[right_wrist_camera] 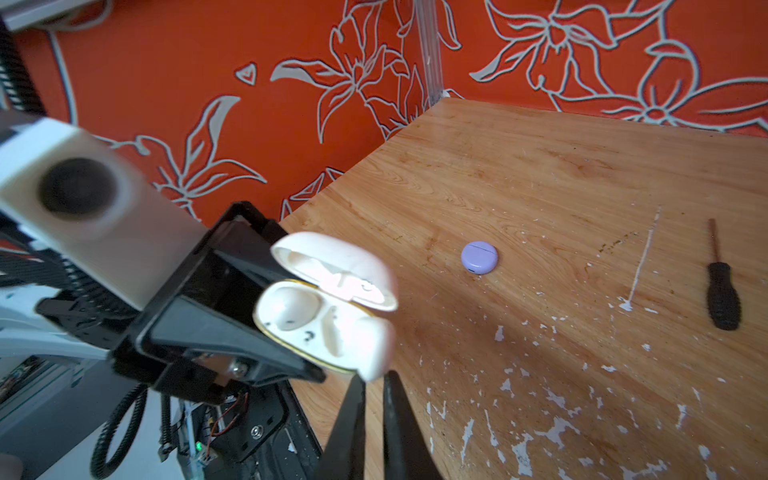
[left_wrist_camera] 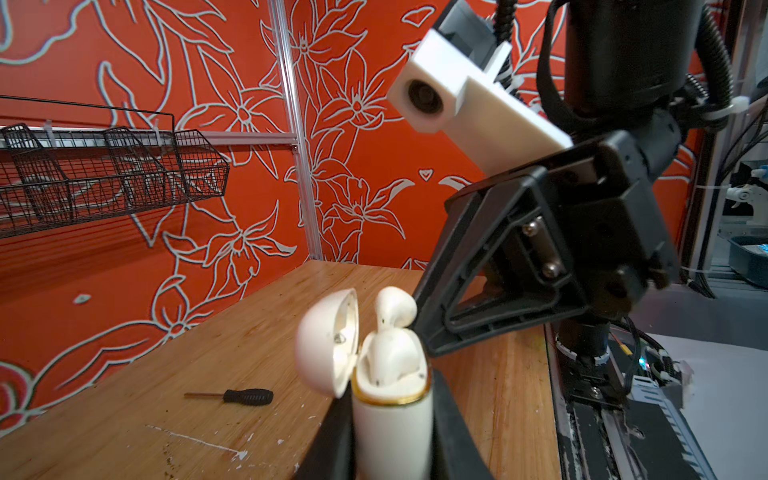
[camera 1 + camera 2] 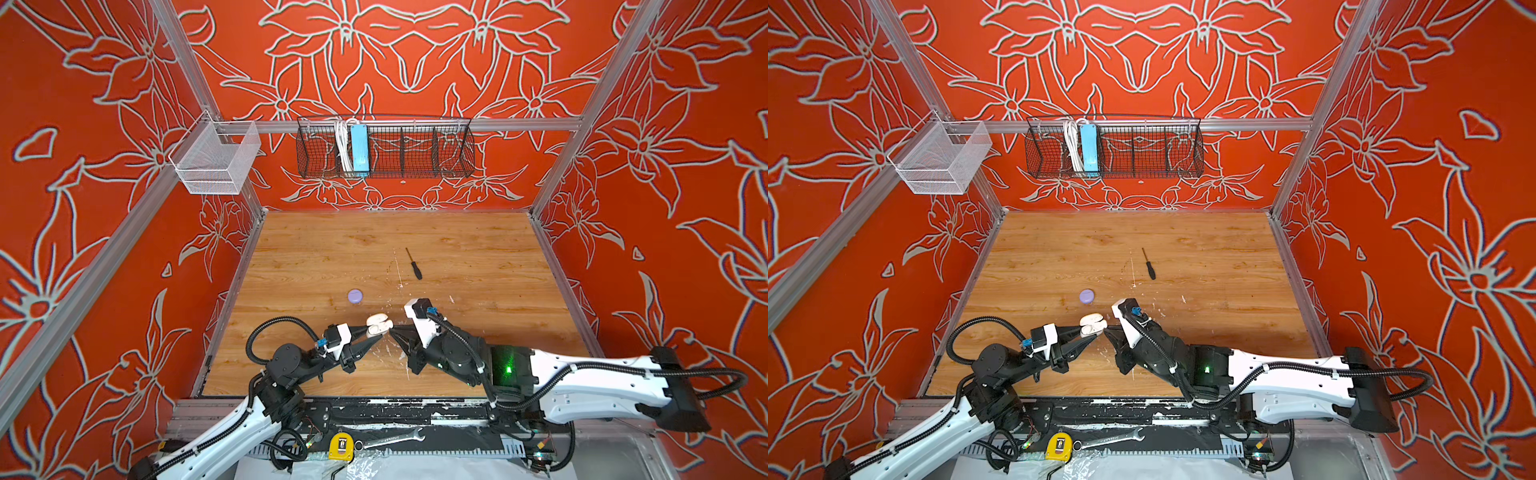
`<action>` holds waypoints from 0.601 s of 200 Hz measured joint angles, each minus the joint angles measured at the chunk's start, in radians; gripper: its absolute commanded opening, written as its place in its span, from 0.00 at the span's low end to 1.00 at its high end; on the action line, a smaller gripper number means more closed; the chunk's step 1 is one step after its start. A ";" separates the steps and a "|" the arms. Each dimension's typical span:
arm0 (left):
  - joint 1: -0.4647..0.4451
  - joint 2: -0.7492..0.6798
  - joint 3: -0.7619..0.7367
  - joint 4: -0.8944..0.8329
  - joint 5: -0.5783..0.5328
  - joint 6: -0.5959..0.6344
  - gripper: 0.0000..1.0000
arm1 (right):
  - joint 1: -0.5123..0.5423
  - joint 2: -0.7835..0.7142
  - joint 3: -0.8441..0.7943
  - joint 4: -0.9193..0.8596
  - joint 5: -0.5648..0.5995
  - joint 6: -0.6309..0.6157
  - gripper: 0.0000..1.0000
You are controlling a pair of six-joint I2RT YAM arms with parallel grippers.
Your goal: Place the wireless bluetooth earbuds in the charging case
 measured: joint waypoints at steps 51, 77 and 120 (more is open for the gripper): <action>0.000 0.061 0.021 -0.013 0.013 0.007 0.00 | 0.001 0.000 0.029 -0.012 -0.004 -0.029 0.13; 0.000 0.062 0.021 -0.029 0.017 0.013 0.00 | 0.001 0.000 0.047 0.002 -0.008 -0.041 0.23; 0.000 0.056 0.021 -0.045 0.014 0.016 0.00 | 0.001 -0.003 0.050 -0.007 -0.007 -0.029 0.40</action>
